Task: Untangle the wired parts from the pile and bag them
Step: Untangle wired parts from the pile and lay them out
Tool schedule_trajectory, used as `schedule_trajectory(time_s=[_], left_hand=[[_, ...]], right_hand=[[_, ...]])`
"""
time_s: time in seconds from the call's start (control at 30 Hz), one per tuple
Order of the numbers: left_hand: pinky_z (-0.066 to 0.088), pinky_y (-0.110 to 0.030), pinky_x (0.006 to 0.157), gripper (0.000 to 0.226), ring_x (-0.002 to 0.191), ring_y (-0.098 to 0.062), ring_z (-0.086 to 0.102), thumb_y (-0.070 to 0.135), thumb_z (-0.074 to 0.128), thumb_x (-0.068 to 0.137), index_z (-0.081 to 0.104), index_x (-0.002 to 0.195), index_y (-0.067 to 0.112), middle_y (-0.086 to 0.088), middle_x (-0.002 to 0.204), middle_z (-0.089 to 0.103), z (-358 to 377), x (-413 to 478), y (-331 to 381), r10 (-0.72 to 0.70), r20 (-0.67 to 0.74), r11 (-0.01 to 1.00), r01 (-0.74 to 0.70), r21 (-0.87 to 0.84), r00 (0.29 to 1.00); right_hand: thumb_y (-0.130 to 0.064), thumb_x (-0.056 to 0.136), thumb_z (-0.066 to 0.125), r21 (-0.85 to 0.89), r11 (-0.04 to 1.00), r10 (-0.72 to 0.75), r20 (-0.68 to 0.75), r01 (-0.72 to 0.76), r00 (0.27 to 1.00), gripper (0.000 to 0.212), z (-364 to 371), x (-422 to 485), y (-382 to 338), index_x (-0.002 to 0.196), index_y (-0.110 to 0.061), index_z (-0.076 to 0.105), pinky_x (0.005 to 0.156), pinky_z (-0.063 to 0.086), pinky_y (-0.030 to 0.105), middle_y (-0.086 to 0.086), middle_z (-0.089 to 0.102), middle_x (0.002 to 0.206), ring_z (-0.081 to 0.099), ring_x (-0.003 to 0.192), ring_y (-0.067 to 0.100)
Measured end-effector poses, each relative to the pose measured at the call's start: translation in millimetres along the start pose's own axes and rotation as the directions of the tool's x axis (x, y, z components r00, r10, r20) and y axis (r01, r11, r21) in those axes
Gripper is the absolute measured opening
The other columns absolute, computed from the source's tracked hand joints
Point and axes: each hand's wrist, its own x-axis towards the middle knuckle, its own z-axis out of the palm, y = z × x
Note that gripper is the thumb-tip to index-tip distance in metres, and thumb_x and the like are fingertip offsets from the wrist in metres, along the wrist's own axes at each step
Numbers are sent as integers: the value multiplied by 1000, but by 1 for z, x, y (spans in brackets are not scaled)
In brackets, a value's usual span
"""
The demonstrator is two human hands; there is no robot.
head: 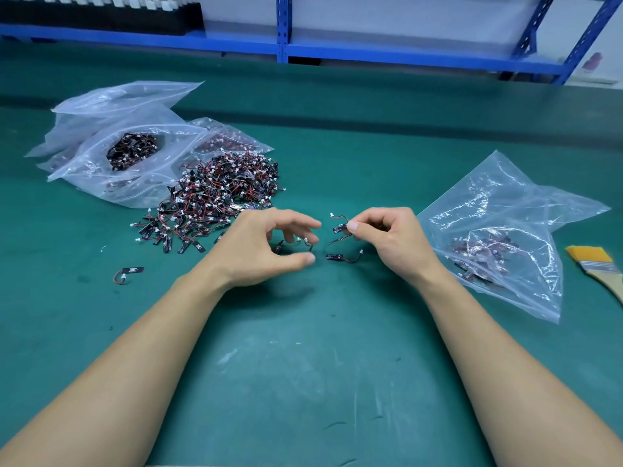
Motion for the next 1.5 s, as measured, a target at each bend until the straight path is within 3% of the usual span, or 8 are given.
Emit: schedule_trajectory(time_s=[0.23,0.43,0.67,0.9,1.0,1.13,1.43,1.5], left_hand=[[47,-44,72,39,84,-30,63,0,59,86,69,111,27,17,99,75,0,4,-5,-62,-183,997,52,-57,981],[40,-23,76,33,85,-11,54,7,71,85,66,103,34,22,96,70,1,5,-14,-9,-234,990,42,136,972],[49,-39,80,31,81,-17,55,21,84,77,69,104,27,18,86,69,11,4,-11,-14,-95,973,35,227,995],[49,-32,82,27,85,-10,58,19,81,82,71,107,23,18,91,71,19,5,-6,50,-67,969,-33,244,996],[42,-20,77,23,81,-10,58,33,77,82,70,103,27,22,90,71,25,6,2,87,-226,988,-55,145,970],[36,-12,69,22,75,-13,61,25,81,82,70,101,25,20,84,72,37,6,8,19,-271,999,-27,-26,962],[39,-17,61,20,72,-10,62,19,75,80,65,93,30,14,81,71,31,6,8,-78,-286,985,28,-173,955],[39,-18,60,19,72,-9,61,20,72,81,66,95,33,14,81,71,27,7,8,-83,-307,983,28,-180,948]], right_hand=[[-13,90,70,3,1000,19,-25,-19,1000,21,-1,0,0,71,-22,74,59,38,18,-12,63,64,50,63,8],[-12,90,70,15,1000,20,-36,-19,999,24,-2,1,0,69,-24,73,60,38,19,-8,62,64,49,63,9],[-12,88,73,19,1000,1,-41,-1,999,23,-2,1,2,68,-22,73,56,38,11,-18,60,57,47,56,1],[-16,88,77,26,1000,-7,-12,7,1000,17,-13,1,0,71,-17,74,53,35,12,-14,60,58,45,53,3],[-18,87,77,49,998,-25,21,24,999,14,-12,1,-3,73,-19,76,56,38,16,-2,67,66,50,60,9],[-20,87,78,15,999,-52,109,50,993,12,-6,-1,-3,75,-20,77,58,39,25,10,69,69,49,62,14],[-16,87,77,31,998,-49,13,49,999,18,-20,1,-3,70,-24,75,60,39,24,-1,68,65,50,64,13],[-14,87,75,8,1000,-25,-11,25,1000,20,-30,2,-2,67,-21,74,62,37,29,9,67,67,48,66,16]])
